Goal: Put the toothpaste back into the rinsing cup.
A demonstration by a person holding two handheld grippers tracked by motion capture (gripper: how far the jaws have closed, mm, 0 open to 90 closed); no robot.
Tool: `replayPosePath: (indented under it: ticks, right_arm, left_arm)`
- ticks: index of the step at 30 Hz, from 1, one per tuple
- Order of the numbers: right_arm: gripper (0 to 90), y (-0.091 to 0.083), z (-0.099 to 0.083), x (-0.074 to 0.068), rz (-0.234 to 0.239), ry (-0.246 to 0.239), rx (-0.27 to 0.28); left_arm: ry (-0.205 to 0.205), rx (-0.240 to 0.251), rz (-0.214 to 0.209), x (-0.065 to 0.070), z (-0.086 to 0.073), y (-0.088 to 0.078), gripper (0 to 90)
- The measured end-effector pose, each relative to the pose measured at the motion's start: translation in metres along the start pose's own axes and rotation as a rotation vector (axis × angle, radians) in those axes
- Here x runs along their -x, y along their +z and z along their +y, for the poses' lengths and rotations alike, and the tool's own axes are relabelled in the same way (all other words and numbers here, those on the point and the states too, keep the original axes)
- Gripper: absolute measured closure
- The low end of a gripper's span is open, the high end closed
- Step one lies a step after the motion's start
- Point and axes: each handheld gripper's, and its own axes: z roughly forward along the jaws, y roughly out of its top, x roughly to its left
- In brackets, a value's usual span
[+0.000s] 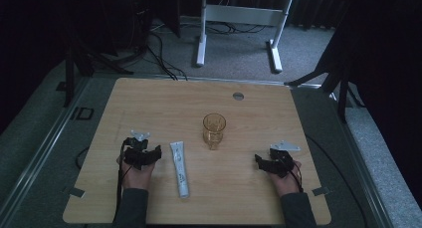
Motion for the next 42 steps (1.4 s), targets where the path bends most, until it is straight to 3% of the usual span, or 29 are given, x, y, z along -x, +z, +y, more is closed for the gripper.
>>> replayPosePath:
  ticks: [42]
  right_arm:
    - [29.3,0.0,0.0,0.0,0.0,0.001,0.0]
  left_arm:
    - [0.046,-0.068,-0.067,0.044,0.002,-0.008,39.0]
